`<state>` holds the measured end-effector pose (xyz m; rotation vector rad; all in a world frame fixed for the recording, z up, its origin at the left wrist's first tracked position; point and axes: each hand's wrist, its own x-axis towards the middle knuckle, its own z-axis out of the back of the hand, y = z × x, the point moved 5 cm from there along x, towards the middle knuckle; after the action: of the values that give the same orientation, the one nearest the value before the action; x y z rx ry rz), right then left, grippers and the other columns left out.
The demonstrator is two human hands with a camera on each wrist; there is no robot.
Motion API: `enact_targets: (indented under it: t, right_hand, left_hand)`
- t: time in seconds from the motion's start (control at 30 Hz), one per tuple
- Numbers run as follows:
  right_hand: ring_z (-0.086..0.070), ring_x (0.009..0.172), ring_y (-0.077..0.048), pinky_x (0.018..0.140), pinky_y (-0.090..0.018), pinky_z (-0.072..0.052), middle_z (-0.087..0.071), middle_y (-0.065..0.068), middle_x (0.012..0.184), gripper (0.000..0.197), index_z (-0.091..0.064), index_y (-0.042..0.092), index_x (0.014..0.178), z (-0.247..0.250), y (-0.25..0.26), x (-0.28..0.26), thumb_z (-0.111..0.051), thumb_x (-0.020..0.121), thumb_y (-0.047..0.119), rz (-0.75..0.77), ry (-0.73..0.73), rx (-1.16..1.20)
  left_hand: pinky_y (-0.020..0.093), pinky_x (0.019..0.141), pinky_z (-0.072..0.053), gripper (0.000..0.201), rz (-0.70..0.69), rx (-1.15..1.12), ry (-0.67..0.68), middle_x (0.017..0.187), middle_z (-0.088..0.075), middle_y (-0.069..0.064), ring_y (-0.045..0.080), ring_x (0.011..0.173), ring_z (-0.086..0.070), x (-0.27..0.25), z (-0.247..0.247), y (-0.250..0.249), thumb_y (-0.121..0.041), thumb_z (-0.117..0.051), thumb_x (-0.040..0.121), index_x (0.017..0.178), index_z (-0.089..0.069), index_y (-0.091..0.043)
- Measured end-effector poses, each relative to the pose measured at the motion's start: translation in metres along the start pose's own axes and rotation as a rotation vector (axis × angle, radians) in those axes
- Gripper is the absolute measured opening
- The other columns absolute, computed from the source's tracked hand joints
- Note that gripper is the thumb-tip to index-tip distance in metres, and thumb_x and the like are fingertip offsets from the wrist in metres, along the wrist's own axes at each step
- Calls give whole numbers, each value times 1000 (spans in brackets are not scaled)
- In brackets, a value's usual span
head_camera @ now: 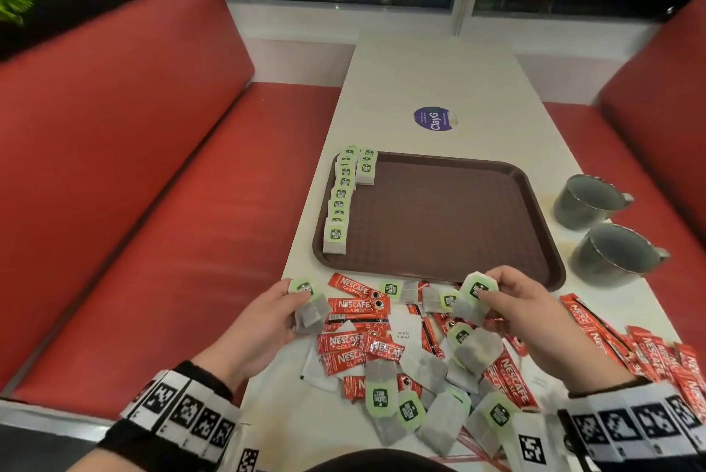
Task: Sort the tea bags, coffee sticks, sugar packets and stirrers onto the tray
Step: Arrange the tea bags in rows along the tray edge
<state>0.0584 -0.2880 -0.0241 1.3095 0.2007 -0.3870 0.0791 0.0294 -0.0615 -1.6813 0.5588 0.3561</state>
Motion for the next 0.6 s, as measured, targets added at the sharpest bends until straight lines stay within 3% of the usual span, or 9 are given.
enact_targets:
  t: [0.1,0.23,0.33,0.43,0.6]
  right_hand:
    - [-60,60,-14,56,-29,-47,-66,-7,74,7,-58,8,88,-4,6,0,-55,91,2,13,40,5]
    - [-65,72,-22,66,-34,-50,-71,-12,84,8,-62,11,91,-11,10,-1,-60,89,3,40,98,-23]
    - [-63,71,-25,67,-36,-47,-71,-14,80,8,-66,12,89,-24,17,-2,-66,85,5,73,154,-40]
    - [-59,65,-21,62,-30,-44,-71,-13,75,12,-67,9,87,-40,25,3,-72,79,2,70,160,-7]
    - [-56,54,-11,50,-18,-43,-65,-6,63,14,-64,7,77,-60,53,35,-76,75,0,84,92,74]
  left_hand:
    - [48,84,-54,22,21,-101,12,114,-64,21,38,106,-63,3,-3,-10,-13,-46,98,117,-53,-4]
    - [38,65,-58,17,44,-131,54,103,-68,21,34,93,-69,2,-13,-20,-18,-39,101,109,-51,-9]
    - [32,59,-56,17,51,-120,116,100,-68,19,29,88,-70,2,-22,-23,-15,-40,101,113,-50,-8]
    - [27,55,-54,20,54,-117,159,102,-68,20,26,84,-70,4,-29,-25,-7,-45,98,117,-49,-9]
    - [25,56,-54,29,2,-58,96,99,-69,18,19,74,-68,16,-31,-32,1,-56,90,117,-51,-8]
